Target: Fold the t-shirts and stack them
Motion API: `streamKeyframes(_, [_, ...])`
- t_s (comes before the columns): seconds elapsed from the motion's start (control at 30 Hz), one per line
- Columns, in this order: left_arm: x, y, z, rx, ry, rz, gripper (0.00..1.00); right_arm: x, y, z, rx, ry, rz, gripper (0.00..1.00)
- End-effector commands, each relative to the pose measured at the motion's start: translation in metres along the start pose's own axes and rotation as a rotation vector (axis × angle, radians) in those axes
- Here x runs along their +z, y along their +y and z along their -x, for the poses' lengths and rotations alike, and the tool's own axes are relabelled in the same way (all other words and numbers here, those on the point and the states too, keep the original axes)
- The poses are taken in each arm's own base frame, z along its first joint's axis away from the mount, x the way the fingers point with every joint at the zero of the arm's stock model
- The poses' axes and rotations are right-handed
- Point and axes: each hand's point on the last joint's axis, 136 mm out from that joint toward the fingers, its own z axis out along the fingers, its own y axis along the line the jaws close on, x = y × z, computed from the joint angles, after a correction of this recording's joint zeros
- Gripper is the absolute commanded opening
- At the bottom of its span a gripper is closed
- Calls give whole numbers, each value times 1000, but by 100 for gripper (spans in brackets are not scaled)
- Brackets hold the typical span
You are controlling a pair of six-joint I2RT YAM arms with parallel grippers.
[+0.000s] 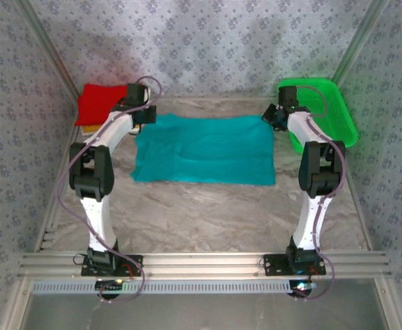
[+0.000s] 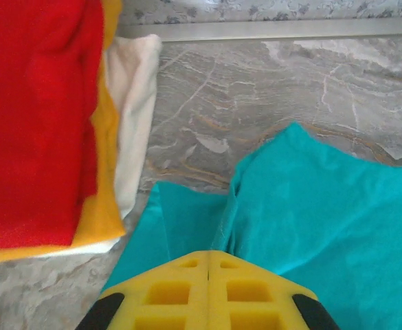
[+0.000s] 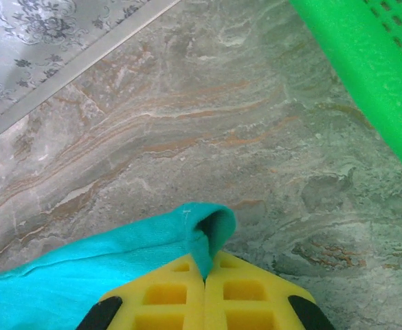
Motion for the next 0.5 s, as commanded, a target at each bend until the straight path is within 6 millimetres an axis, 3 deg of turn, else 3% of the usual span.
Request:
streamKeyframes(0.0, [-19, 11, 26, 6, -163, 32, 0, -3, -8, -2, -1, -4, -1, 0])
streamKeyframes(0.1, [-21, 17, 14, 27, -145, 62, 0, -1, -12, -1, -4, -11, 1, 0])
streamKeyframes(0.3, [-41, 26, 11, 52, -156, 107, 0, -2, -22, 8, -13, -21, -20, 0])
streamKeyframes(0.47, [-55, 36, -2, 45, -157, 149, 0, -8, -20, 2, -32, -16, -3, 0])
